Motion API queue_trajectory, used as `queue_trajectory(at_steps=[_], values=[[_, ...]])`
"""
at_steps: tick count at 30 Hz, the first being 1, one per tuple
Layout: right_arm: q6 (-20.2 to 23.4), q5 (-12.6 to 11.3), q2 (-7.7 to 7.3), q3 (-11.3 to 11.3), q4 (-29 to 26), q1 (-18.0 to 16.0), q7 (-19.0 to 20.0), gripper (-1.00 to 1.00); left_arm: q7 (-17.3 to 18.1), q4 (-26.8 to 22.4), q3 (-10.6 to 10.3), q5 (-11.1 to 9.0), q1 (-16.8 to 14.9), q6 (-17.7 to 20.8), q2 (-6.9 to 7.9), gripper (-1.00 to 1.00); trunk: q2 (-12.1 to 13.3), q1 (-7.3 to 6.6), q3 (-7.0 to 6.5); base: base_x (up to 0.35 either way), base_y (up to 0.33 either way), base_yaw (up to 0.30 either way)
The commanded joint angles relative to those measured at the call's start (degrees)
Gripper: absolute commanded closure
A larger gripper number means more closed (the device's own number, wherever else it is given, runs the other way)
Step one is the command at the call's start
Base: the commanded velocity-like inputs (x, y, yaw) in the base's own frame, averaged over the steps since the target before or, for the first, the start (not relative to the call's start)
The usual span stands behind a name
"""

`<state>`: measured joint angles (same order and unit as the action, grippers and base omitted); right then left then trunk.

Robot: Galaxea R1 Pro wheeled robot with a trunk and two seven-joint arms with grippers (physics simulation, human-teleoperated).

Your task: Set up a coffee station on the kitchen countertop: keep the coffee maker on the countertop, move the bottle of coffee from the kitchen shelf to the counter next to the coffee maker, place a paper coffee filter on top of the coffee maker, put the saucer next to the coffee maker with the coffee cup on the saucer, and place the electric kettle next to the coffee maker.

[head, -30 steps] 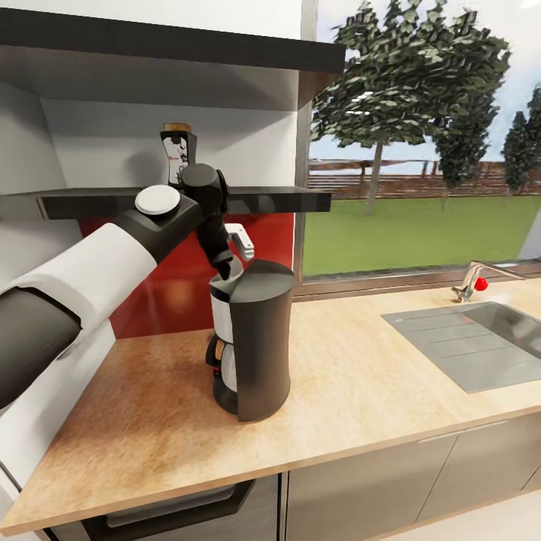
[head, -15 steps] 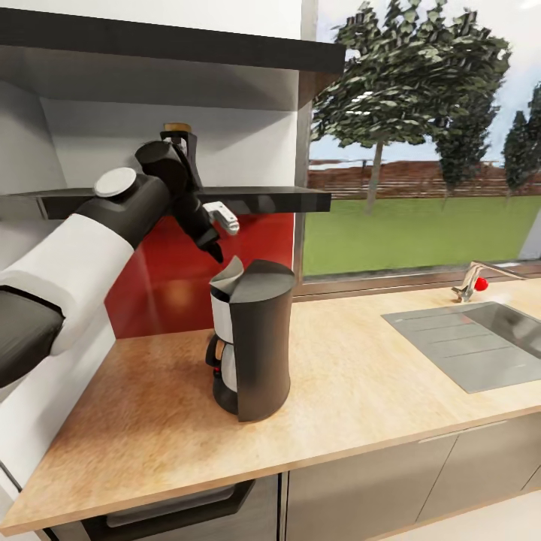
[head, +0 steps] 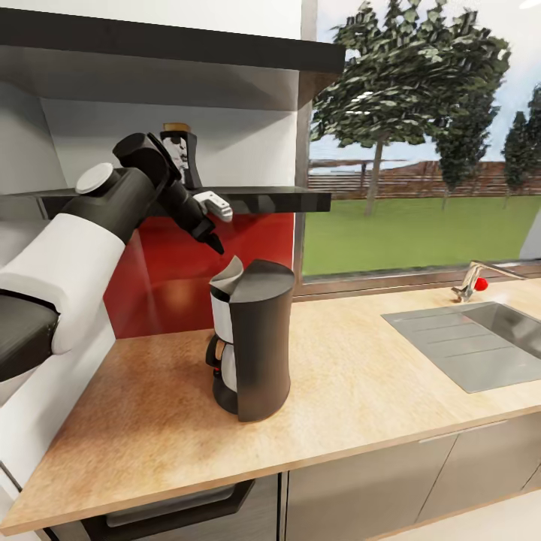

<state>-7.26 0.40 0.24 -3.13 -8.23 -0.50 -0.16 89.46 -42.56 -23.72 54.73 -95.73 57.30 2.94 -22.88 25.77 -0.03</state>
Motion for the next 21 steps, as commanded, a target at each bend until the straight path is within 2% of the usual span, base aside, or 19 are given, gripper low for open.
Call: queue_trajectory(at_steps=[1,16,21], values=[[-0.2,0.0,0.02,-0.3,0.1,0.0,0.0,-1.00,0.5,-0.1,-0.1,0.5,0.0,0.6,0.05,-1.00,0.0,0.01,0.02,-0.096,-0.076,0.000],[-0.2,0.0,0.02,-0.3,0.1,0.0,0.0,-1.00,0.5,-0.8,0.1,0.5,0.0,0.6,0.53,-1.00,0.0,0.01,0.02,-0.248,-0.188,0.000],[-0.2,0.0,0.02,-0.3,0.1,0.0,0.0,-1.00,0.5,-1.9,0.1,0.5,0.0,0.6,0.44,-1.00,0.0,0.01,0.02,-0.093,-0.064,0.000]])
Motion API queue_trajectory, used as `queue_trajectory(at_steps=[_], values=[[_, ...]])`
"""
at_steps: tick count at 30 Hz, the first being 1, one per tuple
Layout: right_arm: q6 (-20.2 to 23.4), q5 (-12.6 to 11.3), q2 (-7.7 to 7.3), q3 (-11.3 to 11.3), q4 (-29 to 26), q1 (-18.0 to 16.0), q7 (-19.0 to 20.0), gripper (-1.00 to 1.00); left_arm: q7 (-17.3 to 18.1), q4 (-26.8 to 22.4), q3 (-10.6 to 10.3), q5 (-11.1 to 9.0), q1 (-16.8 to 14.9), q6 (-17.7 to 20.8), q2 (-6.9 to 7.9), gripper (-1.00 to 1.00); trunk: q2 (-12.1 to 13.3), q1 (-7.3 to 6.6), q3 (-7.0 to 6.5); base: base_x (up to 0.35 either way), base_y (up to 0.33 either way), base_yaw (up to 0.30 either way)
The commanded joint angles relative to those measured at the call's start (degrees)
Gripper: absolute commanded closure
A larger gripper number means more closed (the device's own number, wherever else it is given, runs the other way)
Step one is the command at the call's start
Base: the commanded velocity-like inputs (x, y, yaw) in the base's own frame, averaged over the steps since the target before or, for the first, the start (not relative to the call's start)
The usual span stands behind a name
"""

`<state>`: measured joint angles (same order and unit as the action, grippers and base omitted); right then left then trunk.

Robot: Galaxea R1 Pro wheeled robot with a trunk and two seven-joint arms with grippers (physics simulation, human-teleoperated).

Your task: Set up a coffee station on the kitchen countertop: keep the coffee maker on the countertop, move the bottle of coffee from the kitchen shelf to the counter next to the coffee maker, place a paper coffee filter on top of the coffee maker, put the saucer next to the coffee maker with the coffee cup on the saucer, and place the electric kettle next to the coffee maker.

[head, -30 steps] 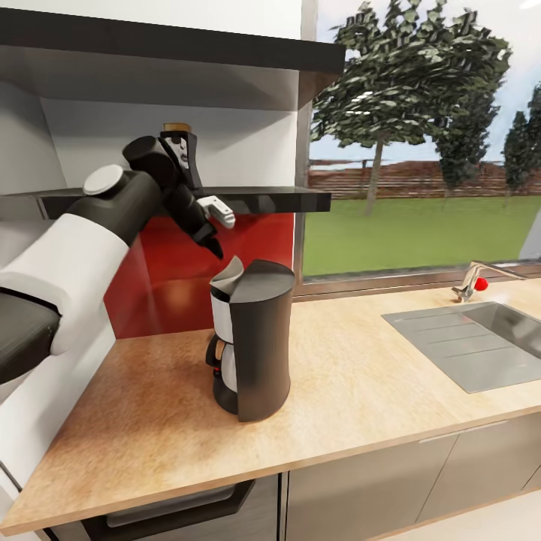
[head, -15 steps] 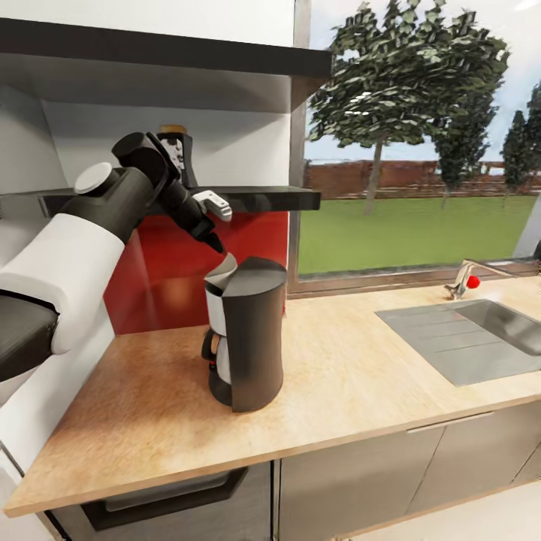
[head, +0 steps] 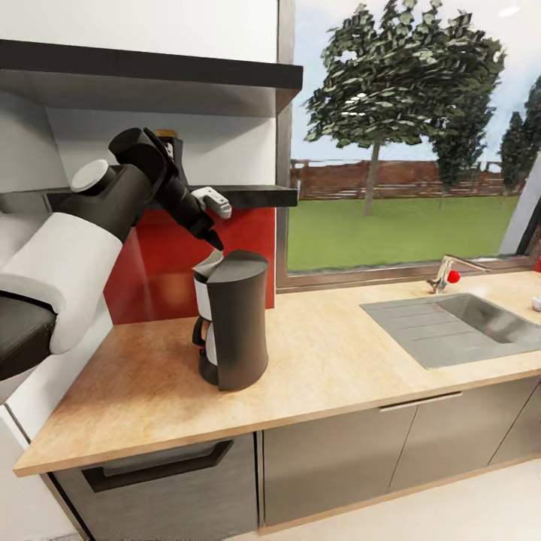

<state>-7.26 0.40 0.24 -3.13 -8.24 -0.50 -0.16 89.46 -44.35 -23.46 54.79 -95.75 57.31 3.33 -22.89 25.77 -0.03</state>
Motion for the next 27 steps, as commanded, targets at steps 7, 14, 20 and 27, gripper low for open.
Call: queue_trajectory(at_steps=[7,14,20,27], values=[[-0.2,0.0,0.02,-0.3,0.1,0.0,0.0,-1.00,0.5,-3.1,3.9,0.5,-0.4,0.7,0.11,-1.00,0.0,0.02,0.03,-0.008,-0.006,0.000],[-0.2,0.0,0.02,-0.3,0.1,0.0,0.0,-1.00,-16.9,-7.1,23.9,0.5,-1.7,0.7,-0.83,-1.00,0.0,0.02,0.03,0.000,0.000,0.000],[-0.2,0.0,0.02,-0.3,0.2,0.0,0.0,-1.00,-30.3,-12.4,26.5,0.5,-1.8,1.0,-1.41,-1.00,0.0,0.02,0.03,0.000,0.000,0.000],[-0.2,0.0,0.02,-0.2,0.1,0.0,0.2,-1.00,-50.6,-13.8,26.8,0.4,-2.0,1.5,-7.72,-1.00,0.0,0.02,0.03,0.000,0.000,0.000]])
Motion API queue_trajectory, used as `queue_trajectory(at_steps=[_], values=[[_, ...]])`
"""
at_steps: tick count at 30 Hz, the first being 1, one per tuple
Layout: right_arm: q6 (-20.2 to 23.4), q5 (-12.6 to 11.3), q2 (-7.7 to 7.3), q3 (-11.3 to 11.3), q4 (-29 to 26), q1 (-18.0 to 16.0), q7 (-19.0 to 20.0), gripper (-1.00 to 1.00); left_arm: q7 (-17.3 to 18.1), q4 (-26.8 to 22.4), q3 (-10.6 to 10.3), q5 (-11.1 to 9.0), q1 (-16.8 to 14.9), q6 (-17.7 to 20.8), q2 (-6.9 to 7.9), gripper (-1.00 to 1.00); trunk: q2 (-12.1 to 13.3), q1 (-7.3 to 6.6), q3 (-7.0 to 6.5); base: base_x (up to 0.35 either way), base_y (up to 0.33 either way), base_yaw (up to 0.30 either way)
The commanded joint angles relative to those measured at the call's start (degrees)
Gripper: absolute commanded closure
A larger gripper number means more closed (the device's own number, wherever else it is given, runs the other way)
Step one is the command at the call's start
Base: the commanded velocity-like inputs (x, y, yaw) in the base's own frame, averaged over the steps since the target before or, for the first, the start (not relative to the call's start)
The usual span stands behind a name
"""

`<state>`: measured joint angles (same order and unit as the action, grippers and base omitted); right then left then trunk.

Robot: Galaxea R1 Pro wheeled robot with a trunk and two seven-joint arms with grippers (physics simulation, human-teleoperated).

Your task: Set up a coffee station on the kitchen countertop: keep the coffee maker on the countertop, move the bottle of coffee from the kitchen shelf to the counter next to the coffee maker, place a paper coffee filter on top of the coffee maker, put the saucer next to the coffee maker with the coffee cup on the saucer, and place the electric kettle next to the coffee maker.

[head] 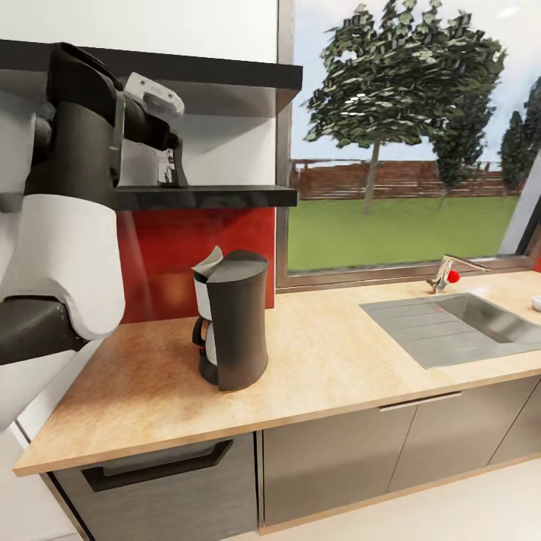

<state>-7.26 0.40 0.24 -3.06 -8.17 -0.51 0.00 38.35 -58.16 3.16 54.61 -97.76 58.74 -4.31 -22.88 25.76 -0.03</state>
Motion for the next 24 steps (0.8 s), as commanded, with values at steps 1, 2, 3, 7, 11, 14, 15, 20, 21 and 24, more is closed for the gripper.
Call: queue_trajectory(at_steps=[1,2,3,7,11,14,15,20,21,24], values=[[-0.2,0.0,0.02,-0.3,0.1,0.0,0.0,-1.00,-1.5,0.0,0.2,0.6,-0.1,0.1,-0.58,-1.00,0.0,0.02,0.03,0.000,0.000,0.000],[-0.2,0.0,0.02,-0.3,0.1,0.0,0.1,-1.00,-2.6,0.1,0.2,0.6,-0.3,0.2,-0.85,-1.00,0.0,0.02,0.03,0.000,0.000,0.000],[-0.2,0.0,0.02,-0.3,0.1,0.0,0.0,-1.00,-3.3,0.1,0.2,1.6,-0.3,0.3,-1.09,-1.00,0.0,0.02,0.03,0.000,0.000,0.000],[-0.2,0.0,0.02,-0.3,0.1,0.0,0.0,-1.00,-3.7,-0.1,0.5,4.0,-0.2,0.4,-1.55,-1.00,0.0,0.02,0.03,0.000,0.000,0.000],[-0.2,0.0,-0.03,-0.3,0.0,0.0,0.0,-1.00,-3.7,0.1,2.7,4.8,0.2,0.5,-1.76,-1.00,0.0,0.02,0.03,0.000,0.000,0.000],[-0.2,0.0,-0.05,-0.4,0.1,0.0,-0.1,-1.00,-3.7,0.2,3.7,4.9,0.8,0.5,-1.81,-1.00,0.0,0.02,0.03,0.000,0.000,0.000],[-0.2,0.0,-0.06,-0.4,0.1,0.0,-0.1,-1.00,-3.6,0.1,3.9,4.9,1.2,0.4,-1.84,-1.00,0.0,0.02,0.03,0.000,0.000,0.000],[-0.2,0.0,-0.06,-0.3,0.1,0.0,-0.1,-1.00,-3.6,-0.5,4.2,4.8,2.6,0.4,-2.17,-1.00,0.0,0.02,0.03,0.000,0.000,0.000],[-0.2,0.0,-0.06,-0.3,0.1,0.0,-0.1,-1.00,-3.6,-0.6,4.2,4.8,2.8,0.4,-2.27,-1.00,0.0,0.02,0.03,0.000,0.000,0.000],[-0.2,0.0,-0.06,-0.3,0.1,0.0,-0.1,-1.00,-3.6,-0.6,4.1,4.7,3.0,0.3,-2.34,-1.00,0.0,0.02,0.03,0.000,0.000,0.000]])
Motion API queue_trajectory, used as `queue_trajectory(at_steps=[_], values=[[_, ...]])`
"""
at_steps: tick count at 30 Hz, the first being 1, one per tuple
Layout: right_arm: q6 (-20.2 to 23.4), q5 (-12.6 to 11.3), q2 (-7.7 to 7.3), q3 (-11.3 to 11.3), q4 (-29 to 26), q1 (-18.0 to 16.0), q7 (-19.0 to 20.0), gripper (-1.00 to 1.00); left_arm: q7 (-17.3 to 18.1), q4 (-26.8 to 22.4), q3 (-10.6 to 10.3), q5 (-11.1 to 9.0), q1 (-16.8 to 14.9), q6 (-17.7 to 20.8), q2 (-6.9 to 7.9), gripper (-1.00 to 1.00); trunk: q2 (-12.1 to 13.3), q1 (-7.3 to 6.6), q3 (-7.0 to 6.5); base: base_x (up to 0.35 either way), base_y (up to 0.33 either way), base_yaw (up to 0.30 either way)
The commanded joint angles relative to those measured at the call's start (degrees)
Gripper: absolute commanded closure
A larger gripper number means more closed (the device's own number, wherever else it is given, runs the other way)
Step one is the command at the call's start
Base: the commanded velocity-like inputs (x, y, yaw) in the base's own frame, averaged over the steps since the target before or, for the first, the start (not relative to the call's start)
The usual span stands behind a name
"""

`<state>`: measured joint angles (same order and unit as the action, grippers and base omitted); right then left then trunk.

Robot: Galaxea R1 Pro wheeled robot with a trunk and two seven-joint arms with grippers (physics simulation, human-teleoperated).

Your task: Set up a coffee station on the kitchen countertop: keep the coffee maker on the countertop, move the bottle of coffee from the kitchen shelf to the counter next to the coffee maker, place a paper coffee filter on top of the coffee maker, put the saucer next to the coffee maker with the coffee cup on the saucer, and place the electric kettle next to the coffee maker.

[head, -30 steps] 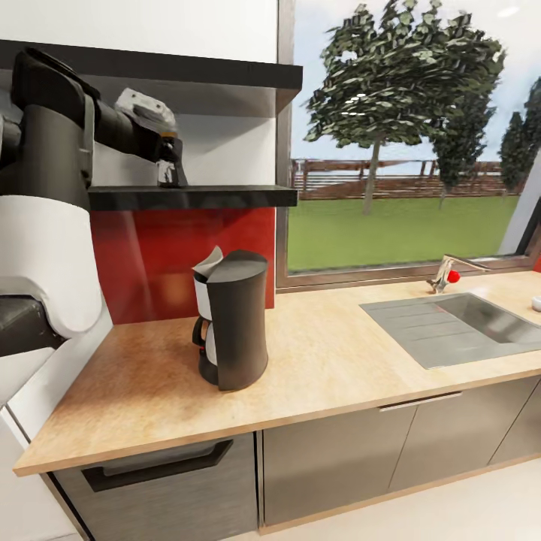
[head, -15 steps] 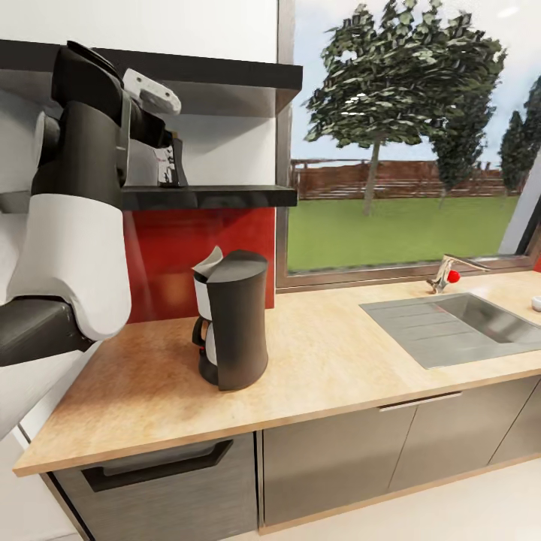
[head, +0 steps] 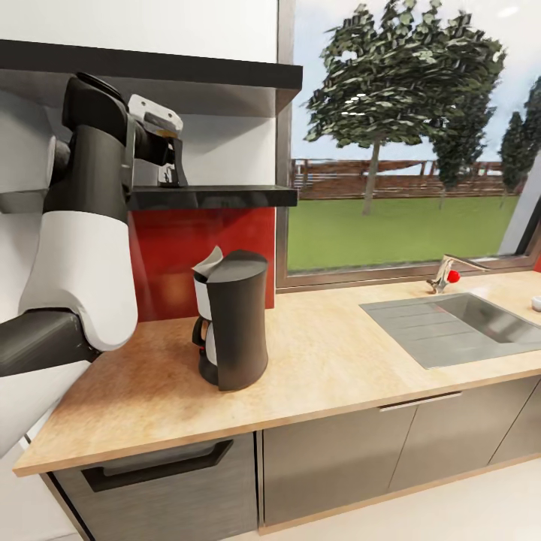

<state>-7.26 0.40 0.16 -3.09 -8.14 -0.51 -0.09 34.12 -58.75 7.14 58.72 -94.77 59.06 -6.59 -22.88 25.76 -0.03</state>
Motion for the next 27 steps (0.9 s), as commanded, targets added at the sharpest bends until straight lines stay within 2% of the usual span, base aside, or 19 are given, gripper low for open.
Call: queue_trajectory(at_steps=[1,9,18,27], values=[[-0.2,0.0,0.02,-0.3,0.1,0.0,0.0,-1.00,0.6,0.0,0.2,0.6,0.0,0.0,-0.07,-1.00,0.0,0.02,0.03,0.021,0.000,0.000],[-0.2,0.0,0.02,-0.3,0.1,0.0,0.0,-1.00,0.7,-1.3,0.6,0.4,0.1,0.0,-0.08,-1.00,0.0,0.02,0.03,0.192,0.000,0.000],[-0.2,0.0,0.02,-0.3,0.1,0.0,0.0,-1.00,0.5,-1.8,0.6,0.4,0.1,0.0,-0.09,-1.00,0.0,0.02,0.03,0.032,0.000,0.000],[-0.2,0.0,0.09,-0.3,0.1,0.0,0.0,-1.00,0.3,-2.7,0.6,0.9,-0.3,-0.1,-0.03,-1.00,0.0,0.02,0.03,0.140,0.000,0.000]])
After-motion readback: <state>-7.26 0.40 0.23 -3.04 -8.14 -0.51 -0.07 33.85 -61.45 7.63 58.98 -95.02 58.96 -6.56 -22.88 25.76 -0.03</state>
